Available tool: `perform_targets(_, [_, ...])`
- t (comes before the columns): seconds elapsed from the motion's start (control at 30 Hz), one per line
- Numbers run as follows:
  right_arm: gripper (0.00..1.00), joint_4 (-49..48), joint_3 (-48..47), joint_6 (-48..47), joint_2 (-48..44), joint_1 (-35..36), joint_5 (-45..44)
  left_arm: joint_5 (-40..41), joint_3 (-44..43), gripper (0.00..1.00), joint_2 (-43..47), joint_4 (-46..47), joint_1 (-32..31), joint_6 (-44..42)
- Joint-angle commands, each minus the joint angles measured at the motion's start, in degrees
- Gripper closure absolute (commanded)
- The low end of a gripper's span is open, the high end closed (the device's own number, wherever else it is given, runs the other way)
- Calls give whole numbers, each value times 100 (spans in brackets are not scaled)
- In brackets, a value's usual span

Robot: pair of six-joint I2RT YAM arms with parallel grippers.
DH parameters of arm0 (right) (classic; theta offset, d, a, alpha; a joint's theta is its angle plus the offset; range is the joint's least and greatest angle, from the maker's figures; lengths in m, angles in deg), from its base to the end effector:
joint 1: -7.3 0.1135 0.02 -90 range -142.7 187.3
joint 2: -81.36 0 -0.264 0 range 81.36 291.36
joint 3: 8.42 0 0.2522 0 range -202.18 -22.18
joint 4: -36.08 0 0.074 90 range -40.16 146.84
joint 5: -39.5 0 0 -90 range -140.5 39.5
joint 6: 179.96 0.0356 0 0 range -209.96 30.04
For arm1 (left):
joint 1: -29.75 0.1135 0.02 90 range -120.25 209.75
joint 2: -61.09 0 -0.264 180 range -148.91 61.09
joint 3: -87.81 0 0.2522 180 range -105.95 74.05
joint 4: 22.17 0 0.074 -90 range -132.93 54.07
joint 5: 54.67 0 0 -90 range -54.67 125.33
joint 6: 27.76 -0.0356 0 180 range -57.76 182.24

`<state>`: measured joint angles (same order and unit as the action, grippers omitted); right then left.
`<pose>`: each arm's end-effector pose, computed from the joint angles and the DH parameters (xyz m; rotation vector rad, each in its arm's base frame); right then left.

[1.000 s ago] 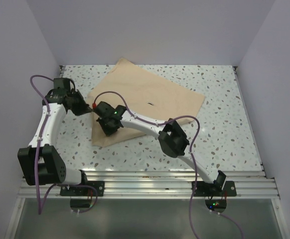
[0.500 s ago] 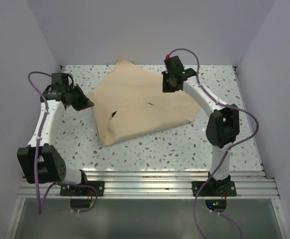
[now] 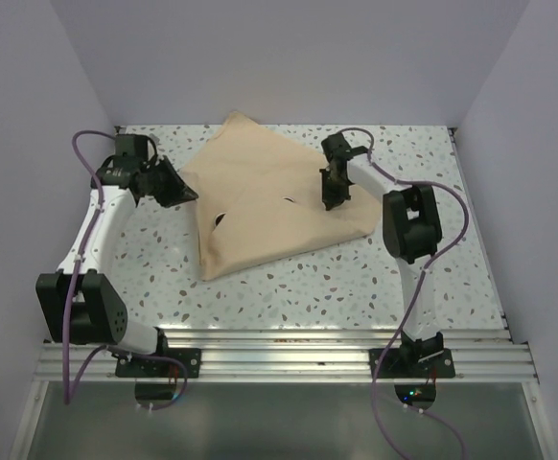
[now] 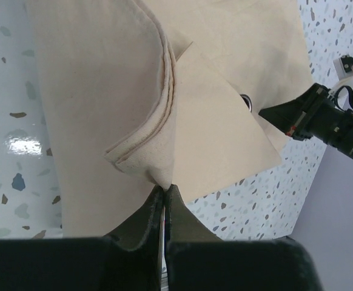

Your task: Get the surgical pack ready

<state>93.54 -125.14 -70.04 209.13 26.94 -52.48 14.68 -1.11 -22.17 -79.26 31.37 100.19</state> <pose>0.4425 0.1566 0.1719 0.0159 2.7740 0.1330 0.3071 -0.0039 0.3166 -0.7020 2.4261 -0.7112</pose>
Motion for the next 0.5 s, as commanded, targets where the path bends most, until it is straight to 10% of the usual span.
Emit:
perform_targets(0.0, [100,191,-514,-76,423,-57,118,-238,-298,100,-84,333,-276,256])
perform_targets(0.47, [100,683,-910,-120,1093,-65,180,-168,-1194,100,-980,607,-1059,625])
